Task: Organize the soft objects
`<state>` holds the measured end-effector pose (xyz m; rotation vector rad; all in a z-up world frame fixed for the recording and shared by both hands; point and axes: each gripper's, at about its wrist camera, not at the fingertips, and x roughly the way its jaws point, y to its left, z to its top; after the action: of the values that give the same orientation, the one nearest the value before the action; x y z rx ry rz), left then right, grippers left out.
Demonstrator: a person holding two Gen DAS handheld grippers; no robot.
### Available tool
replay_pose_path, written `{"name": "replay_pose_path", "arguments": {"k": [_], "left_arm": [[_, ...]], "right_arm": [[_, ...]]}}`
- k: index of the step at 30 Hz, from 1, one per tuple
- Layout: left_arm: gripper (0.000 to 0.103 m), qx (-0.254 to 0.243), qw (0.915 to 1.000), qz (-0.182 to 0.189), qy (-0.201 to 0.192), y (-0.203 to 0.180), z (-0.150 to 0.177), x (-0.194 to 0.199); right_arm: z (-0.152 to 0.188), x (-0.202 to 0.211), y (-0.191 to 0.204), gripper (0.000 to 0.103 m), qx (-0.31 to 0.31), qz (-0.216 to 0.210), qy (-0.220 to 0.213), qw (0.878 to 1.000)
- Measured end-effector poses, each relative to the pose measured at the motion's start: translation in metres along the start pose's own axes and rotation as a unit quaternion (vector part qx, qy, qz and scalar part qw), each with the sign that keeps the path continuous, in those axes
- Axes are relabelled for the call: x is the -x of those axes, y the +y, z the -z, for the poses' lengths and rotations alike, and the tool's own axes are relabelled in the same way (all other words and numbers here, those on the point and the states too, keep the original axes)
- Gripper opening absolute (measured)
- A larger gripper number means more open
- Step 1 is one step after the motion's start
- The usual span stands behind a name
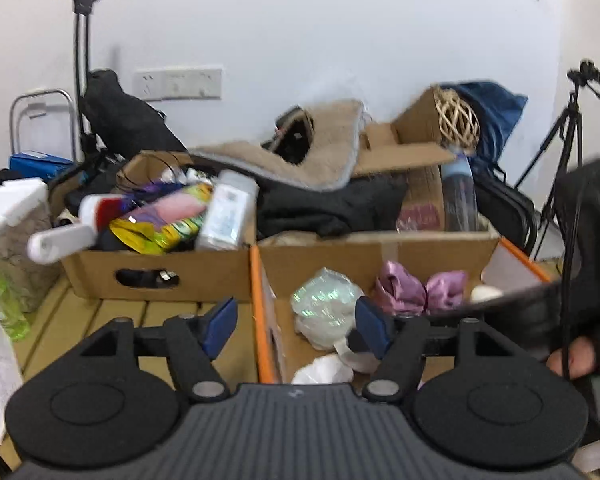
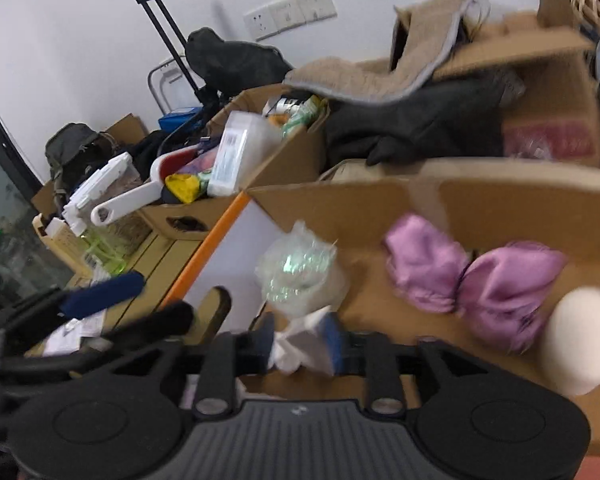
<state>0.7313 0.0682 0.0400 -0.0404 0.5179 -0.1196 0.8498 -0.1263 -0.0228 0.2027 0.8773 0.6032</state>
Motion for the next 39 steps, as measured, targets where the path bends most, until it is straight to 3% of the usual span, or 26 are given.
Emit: {"name": "replay_pose_path", "arguments": {"k": [4, 7, 13, 19, 25, 28, 32, 36, 39], "left_arm": [[0.070, -0.006, 0.9998, -0.009, -0.016, 0.004, -0.014, 0.031], [0.074, -0.019, 0.9993, -0.015, -0.027, 0.000, -0.019, 0.063], [0.081, -0.050, 0.9965, -0.036, -0.057, -0.015, -0.015, 0.144], [0.088, -0.066, 0.9926, -0.030, -0.097, -0.044, 0.007, 0.233], [0.089, -0.039, 0.9898, -0.025, -0.135, -0.071, 0.060, 0.310], [0.096, -0.026, 0.9903, -0.009, -0.136, -0.083, 0.096, 0.338], [0.098, -0.018, 0.9908, -0.004, -0.134, -0.098, 0.147, 0.365], [0.100, -0.013, 0.9922, -0.022, -0.122, -0.110, 0.196, 0.381], [0.100, -0.015, 0.9945, -0.013, -0.103, -0.114, 0.220, 0.382]], "right_arm": [[0.004, 0.016, 0.008, 0.040, 0.021, 0.023, -0.014, 0.999], [0.005, 0.053, 0.019, 0.042, 0.046, 0.031, -0.030, 0.998], [0.020, 0.162, 0.051, 0.050, 0.113, 0.058, -0.082, 0.989], [0.068, 0.267, 0.074, 0.058, 0.155, 0.077, -0.128, 0.976], [0.147, 0.341, 0.083, 0.064, 0.173, 0.069, -0.156, 0.970], [0.197, 0.365, 0.089, 0.066, 0.167, 0.062, -0.170, 0.969], [0.261, 0.385, 0.101, 0.075, 0.166, 0.083, -0.205, 0.961], [0.320, 0.393, 0.115, 0.078, 0.173, 0.106, -0.216, 0.955], [0.364, 0.394, 0.118, 0.078, 0.158, 0.087, -0.210, 0.961]]}}
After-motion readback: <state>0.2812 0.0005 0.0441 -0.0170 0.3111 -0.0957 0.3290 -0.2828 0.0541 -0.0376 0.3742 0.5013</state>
